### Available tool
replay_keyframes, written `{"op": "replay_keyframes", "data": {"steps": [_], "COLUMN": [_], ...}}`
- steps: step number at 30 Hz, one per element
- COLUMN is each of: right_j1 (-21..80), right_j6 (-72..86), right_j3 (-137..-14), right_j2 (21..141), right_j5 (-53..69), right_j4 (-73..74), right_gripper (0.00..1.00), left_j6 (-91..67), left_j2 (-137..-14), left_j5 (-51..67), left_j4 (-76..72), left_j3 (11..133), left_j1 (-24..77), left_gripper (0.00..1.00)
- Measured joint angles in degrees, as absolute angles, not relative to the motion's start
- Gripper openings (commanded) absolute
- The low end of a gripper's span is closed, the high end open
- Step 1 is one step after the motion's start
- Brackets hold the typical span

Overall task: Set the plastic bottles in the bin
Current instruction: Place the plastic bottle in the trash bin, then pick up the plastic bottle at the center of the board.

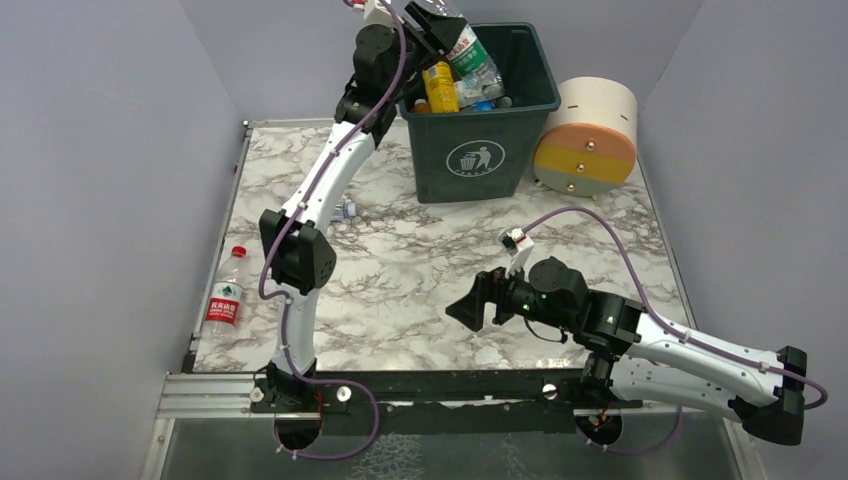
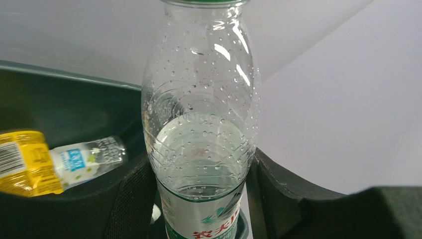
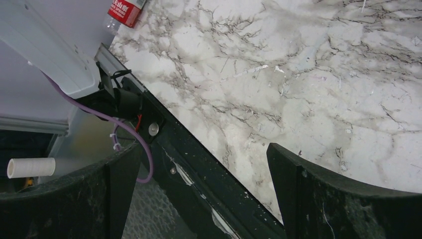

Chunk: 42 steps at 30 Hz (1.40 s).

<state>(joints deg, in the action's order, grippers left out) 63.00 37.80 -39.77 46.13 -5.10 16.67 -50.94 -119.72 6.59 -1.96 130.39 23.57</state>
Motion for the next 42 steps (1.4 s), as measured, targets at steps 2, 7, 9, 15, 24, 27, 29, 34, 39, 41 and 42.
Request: {"op": "replay_keyframes", "data": {"steps": [2,7,9,15,24,27,29,34,39,41,42], "right_j1": [63.0,63.0,63.0,63.0,63.0,63.0,63.0,63.0,63.0,63.0,63.0], "right_j6": [37.9,38.0,38.0,38.0,37.9,37.7,37.5,37.5,37.4,37.4,37.4], "right_j3": [-39.8,-39.8,-39.8,-39.8,-39.8,-40.0,-40.1,-40.2,-40.2,-40.2,-40.2], "right_j2": [46.1,45.8,45.3,43.7,44.1,44.9,45.6,47.1,48.0,48.4,48.6], "right_j5": [-5.3,-5.5,-5.7,-6.4,-6.6,-6.6,-6.6,-6.5,-6.5,-6.5,-6.5], "right_j4": [16.7,17.2,17.7,19.0,19.8,19.8,19.8,19.7,19.3,19.1,18.9], "right_gripper": [0.99,1.00,1.00,1.00,1.00,1.00,1.00,1.00,0.99,1.00,1.00], "left_j6": [-51.4,-51.7,-51.8,-51.1,-48.8,-48.2,-47.3,-45.9,-43.9,-42.5,-41.8], "left_j2": [-121.2,-125.4,-127.3,-130.0,-128.3,-125.5,-122.5,-109.0,-91.2,-85.1,-82.6], "left_j5": [6.2,5.0,4.8,4.9,8.5,10.6,11.6,16.1,21.5,21.9,21.9], "left_j4": [-4.4,-8.3,-8.5,-7.6,-6.9,-4.1,-2.3,1.1,1.4,2.7,3.4], "left_j3": [130.8,131.8,132.8,135.2,135.5,135.5,134.9,126.7,109.9,104.6,102.8], "left_j1": [24.6,26.6,27.0,27.2,26.4,26.0,25.5,21.2,13.3,10.7,9.8], "left_gripper": [0.68,0.77,0.82,0.99,0.99,0.99,0.99,0.99,0.99,0.99,0.99]}}
